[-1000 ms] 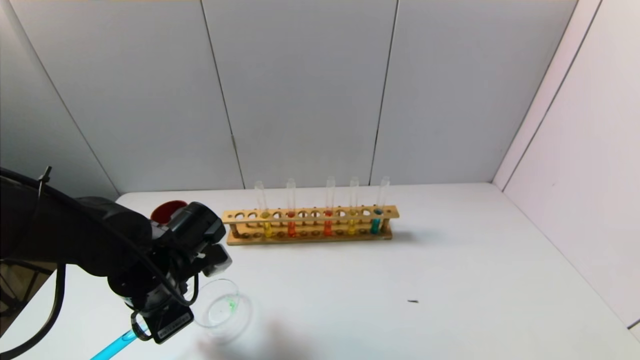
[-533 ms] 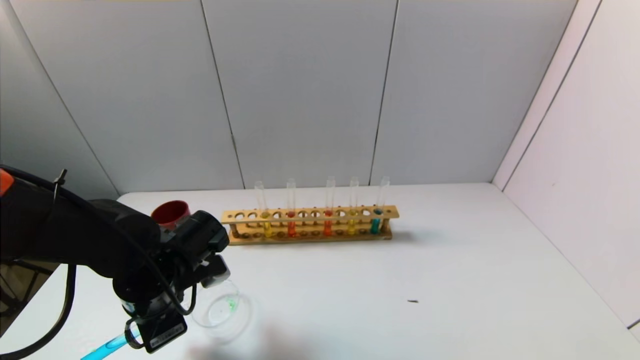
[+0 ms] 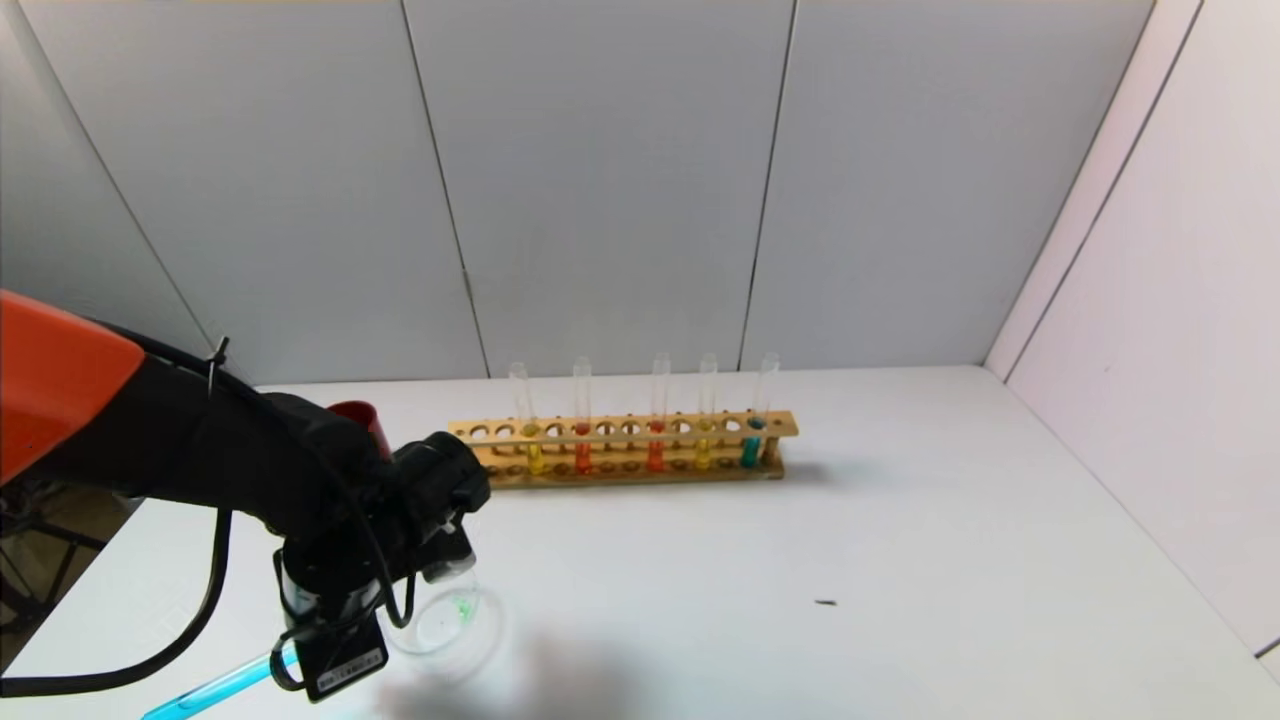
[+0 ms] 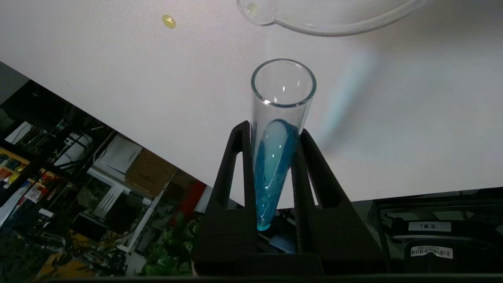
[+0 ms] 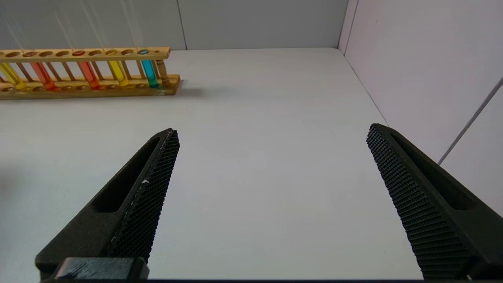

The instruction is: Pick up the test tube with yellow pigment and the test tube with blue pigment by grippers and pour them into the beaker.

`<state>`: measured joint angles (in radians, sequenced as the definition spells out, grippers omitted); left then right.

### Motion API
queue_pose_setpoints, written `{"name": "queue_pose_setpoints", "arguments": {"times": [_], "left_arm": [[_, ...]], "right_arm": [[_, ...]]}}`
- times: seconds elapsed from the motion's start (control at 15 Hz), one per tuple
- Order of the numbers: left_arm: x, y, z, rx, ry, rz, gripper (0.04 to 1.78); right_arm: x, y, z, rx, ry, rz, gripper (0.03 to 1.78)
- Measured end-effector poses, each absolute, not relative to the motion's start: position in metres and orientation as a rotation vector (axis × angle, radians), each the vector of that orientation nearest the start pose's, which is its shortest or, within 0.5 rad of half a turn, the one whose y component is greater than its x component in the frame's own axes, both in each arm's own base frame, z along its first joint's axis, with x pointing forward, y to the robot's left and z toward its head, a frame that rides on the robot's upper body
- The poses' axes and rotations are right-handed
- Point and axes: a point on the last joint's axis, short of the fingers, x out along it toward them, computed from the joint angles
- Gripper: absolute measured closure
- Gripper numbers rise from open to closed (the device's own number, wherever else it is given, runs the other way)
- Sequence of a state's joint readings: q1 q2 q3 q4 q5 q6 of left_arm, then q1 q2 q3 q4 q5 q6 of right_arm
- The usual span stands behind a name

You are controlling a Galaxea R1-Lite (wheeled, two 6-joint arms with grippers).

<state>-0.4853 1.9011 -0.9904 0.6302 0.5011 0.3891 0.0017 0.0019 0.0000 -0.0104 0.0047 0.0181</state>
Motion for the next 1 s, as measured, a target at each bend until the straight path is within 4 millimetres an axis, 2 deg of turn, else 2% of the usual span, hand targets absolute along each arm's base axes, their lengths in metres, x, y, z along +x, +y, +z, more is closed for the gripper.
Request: {"name": "queue_pose_setpoints", "arguments": {"times": [0.4, 1.0], "left_arm": [[0.256, -0.121, 0.090, 1.110, 1.429, -0.240, 1.51], [0.263, -0.134, 0.090, 1.194, 1.475, -0.245, 1.51]], "right_arm": [[-0.023, 0.000, 0.077, 0.018, -0.008, 0.007, 0.07], [-0.023, 0.000, 0.077, 0.018, -0.008, 0.007, 0.07]]}}
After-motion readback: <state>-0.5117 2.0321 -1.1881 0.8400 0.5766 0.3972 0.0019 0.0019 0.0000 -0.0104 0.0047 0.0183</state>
